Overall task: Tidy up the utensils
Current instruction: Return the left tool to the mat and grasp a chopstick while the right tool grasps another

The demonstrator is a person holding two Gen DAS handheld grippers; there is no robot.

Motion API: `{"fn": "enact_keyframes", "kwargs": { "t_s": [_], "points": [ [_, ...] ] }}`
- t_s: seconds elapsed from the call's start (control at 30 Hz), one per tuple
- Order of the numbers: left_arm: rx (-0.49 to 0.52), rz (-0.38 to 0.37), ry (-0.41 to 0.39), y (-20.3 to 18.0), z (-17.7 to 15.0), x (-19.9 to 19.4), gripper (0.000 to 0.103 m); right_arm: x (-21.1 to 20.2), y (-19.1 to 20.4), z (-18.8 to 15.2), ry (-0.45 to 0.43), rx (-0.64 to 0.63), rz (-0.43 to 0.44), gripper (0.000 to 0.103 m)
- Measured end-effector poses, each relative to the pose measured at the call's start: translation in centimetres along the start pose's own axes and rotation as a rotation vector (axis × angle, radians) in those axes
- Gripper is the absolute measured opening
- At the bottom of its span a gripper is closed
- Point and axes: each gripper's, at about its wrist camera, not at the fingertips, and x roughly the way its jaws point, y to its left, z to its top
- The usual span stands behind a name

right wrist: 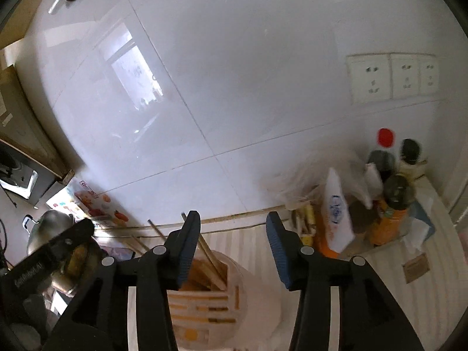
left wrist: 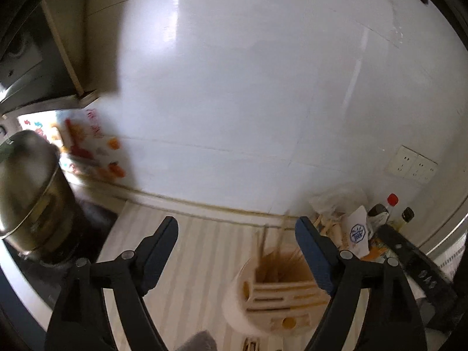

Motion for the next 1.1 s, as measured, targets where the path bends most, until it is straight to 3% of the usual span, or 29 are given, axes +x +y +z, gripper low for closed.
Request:
{"fn": "enact_keyframes", "kwargs": {
  "t_s": [0.1,0.33,0.5,0.63,0.67,0.7,0.77,0.83,0.9,1.03,1.1],
  "points": [
    [-0.007,0.038,0.028,1.0,-1.5,-0.8,0.103,-2.2,-0.8,-0.5,0.012,0.002,-0.037,0.057],
    [0.017,0.108,0.12,2.2,-7.3,0.0,0.103,-4.9,-2.2,-4.1,0.046,0.008,-0.073,0.08],
    [0.044,0.125,0.263,2.3,-13.0,2.9,0.102,-3.3,-3.4,-8.5,0.156,-0.003,-0.122,0.081],
    [0.039,0.096,0.409,2.1,-17.9,5.7,0.101,-1.1,-5.6,-13.7,0.322,0.045,-0.15,0.08],
    [0.039,0.08,0.444,2.0,-19.0,6.4,0.099,-0.5,-5.9,-14.8,0.358,0.054,-0.149,0.076],
    [0.043,0.06,0.474,1.7,-20.0,7.0,0.093,0.0,-6.3,-15.8,0.393,0.061,-0.15,0.07],
    [0.063,0.025,0.552,1.0,-22.2,8.6,0.074,1.1,-6.9,-17.9,0.467,0.065,-0.149,0.045],
    [0.087,-0.001,0.617,0.2,-24.4,9.9,0.054,1.8,-7.3,-19.8,0.518,0.065,-0.154,0.039],
    [0.099,-0.02,0.667,-0.4,-26.2,10.8,0.041,2.2,-7.6,-21.3,0.554,0.059,-0.161,0.034],
    [0.129,-0.029,0.749,-1.4,-29.4,12.4,0.04,2.8,-8.1,-23.2,0.608,0.054,-0.176,0.034],
    [0.145,-0.02,0.771,-1.7,-30.4,13.0,0.028,2.9,-8.4,-23.8,0.625,0.052,-0.187,0.034]
  ]
}}
